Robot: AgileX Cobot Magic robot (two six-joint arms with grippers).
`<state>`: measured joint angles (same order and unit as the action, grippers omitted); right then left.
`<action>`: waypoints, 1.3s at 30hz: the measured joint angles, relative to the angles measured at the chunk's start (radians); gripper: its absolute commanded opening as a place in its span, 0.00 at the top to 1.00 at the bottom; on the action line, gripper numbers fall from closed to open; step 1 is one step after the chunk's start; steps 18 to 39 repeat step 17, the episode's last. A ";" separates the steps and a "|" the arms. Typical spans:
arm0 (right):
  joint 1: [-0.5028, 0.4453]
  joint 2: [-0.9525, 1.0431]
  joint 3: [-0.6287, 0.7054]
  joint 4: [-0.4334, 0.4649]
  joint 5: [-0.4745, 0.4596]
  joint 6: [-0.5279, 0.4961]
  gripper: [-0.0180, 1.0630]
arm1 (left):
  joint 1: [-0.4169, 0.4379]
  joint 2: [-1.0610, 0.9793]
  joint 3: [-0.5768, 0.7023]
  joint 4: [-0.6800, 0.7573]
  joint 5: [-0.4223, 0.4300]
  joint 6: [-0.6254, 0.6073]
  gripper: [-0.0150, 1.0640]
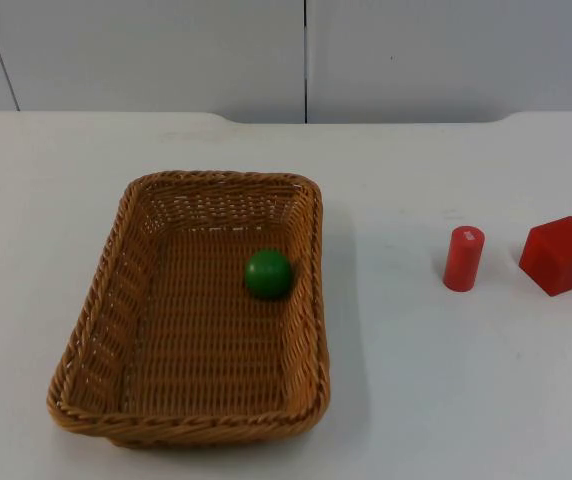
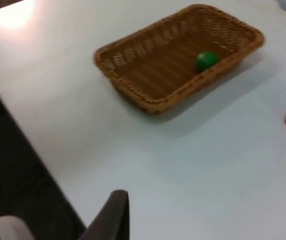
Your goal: Pick up the basket with the left hand and place the object to the left of the red cylinder into the basket with the right hand.
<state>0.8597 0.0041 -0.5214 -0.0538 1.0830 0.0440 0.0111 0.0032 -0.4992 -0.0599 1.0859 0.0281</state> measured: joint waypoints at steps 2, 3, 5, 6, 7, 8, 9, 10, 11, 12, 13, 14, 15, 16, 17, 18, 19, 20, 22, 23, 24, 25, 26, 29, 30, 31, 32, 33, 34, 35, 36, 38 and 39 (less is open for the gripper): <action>-0.090 0.000 0.000 0.002 0.000 0.000 0.01 | 0.000 0.000 0.000 0.000 0.000 0.000 0.01; -0.151 0.000 0.000 0.002 0.000 0.000 0.01 | 0.000 0.000 0.000 0.000 0.000 0.000 0.01; -0.283 0.000 0.000 0.002 0.000 0.000 0.01 | 0.000 0.000 0.000 0.000 0.000 0.000 0.01; -0.283 0.000 0.000 0.002 0.000 0.000 0.01 | 0.000 0.000 0.000 0.000 0.000 0.000 0.01; -0.341 0.000 0.000 0.002 0.000 0.000 0.01 | 0.000 0.000 0.000 0.000 0.000 0.000 0.01; -0.409 0.000 0.000 0.002 0.000 0.000 0.01 | 0.000 0.000 0.000 0.000 0.000 0.000 0.01; -0.476 0.000 0.000 0.002 0.000 0.000 0.01 | 0.000 0.000 0.000 0.000 0.000 0.000 0.01; -0.529 0.000 0.000 0.002 0.000 0.000 0.01 | 0.000 0.000 0.000 0.000 0.000 0.000 0.01; -0.529 0.000 0.000 0.002 0.000 0.000 0.01 | 0.000 0.000 0.000 0.000 0.000 0.000 0.01; -0.587 0.000 0.000 0.002 0.000 0.000 0.01 | 0.000 0.000 0.000 0.000 0.000 0.000 0.01; -0.639 0.000 0.000 0.002 0.000 0.000 0.01 | 0.000 0.000 0.000 0.000 0.000 0.000 0.01; -0.685 0.000 0.000 0.002 0.000 0.000 0.01 | 0.000 0.000 0.000 0.000 0.000 0.000 0.01; -0.717 0.000 0.000 0.002 0.000 0.000 0.01 | 0.000 0.000 0.000 0.000 0.000 0.000 0.01; -0.717 0.000 0.000 0.002 0.000 0.000 0.01 | 0.000 0.000 0.000 0.000 0.000 0.000 0.01; -0.761 0.000 0.000 0.002 0.000 0.000 0.01 | 0.000 0.000 0.000 0.000 0.000 0.000 0.01; -0.761 0.000 0.000 0.002 0.000 0.000 0.01 | 0.000 0.000 0.000 0.000 0.000 0.000 0.01; -0.761 0.000 0.000 0.002 0.000 0.000 0.01 | 0.000 0.000 0.000 0.000 0.000 0.000 0.01; -0.761 0.000 0.000 0.002 0.000 0.000 0.01 | 0.000 0.000 0.000 0.000 0.000 0.000 0.01; -0.761 0.000 0.000 0.002 0.000 0.000 0.01 | 0.000 0.000 0.000 0.000 0.000 0.000 0.01; -0.761 0.000 0.000 0.002 0.000 0.000 0.01 | 0.000 0.000 0.000 0.000 0.000 0.000 0.01; -0.761 0.000 0.000 0.002 0.000 0.000 0.01 | 0.000 0.000 0.000 0.000 0.000 0.000 0.01; -0.761 0.000 0.000 0.002 0.000 0.000 0.01 | 0.000 0.000 0.000 0.000 0.000 0.000 0.01; -0.761 0.000 0.000 0.002 0.000 0.000 0.01 | 0.000 0.000 0.000 0.000 0.000 0.000 0.01; -0.761 0.000 0.000 0.002 0.000 0.000 0.01 | 0.000 0.000 0.000 0.000 0.000 0.000 0.01; -0.761 0.000 0.000 0.002 0.000 0.000 0.01 | 0.000 0.000 0.000 0.000 0.000 0.000 0.01; -0.761 0.000 0.000 0.002 0.000 0.000 0.01 | 0.000 0.000 0.000 0.000 0.000 0.000 0.01; -0.761 0.000 0.000 0.002 0.000 0.000 0.01 | 0.000 0.000 0.000 0.000 0.000 0.000 0.01; -0.761 0.000 0.000 0.002 0.000 0.000 0.01 | 0.000 0.000 0.000 0.000 0.000 0.000 0.01; -0.761 0.000 0.000 0.002 0.000 0.000 0.01 | 0.000 0.000 0.000 0.000 0.000 0.000 0.01; -0.761 0.000 0.000 0.002 0.000 0.000 0.01 | 0.000 0.000 0.000 0.000 0.000 0.000 0.01; -0.761 0.000 0.000 0.002 0.000 0.000 0.01 | 0.000 0.000 0.000 0.000 0.000 0.000 0.01; -0.761 0.000 0.000 0.002 0.000 0.000 0.01 | 0.000 0.000 0.000 0.000 0.000 0.000 0.01; -0.761 0.000 0.000 0.002 0.000 0.000 0.01 | 0.000 0.000 0.000 0.000 0.000 0.000 0.01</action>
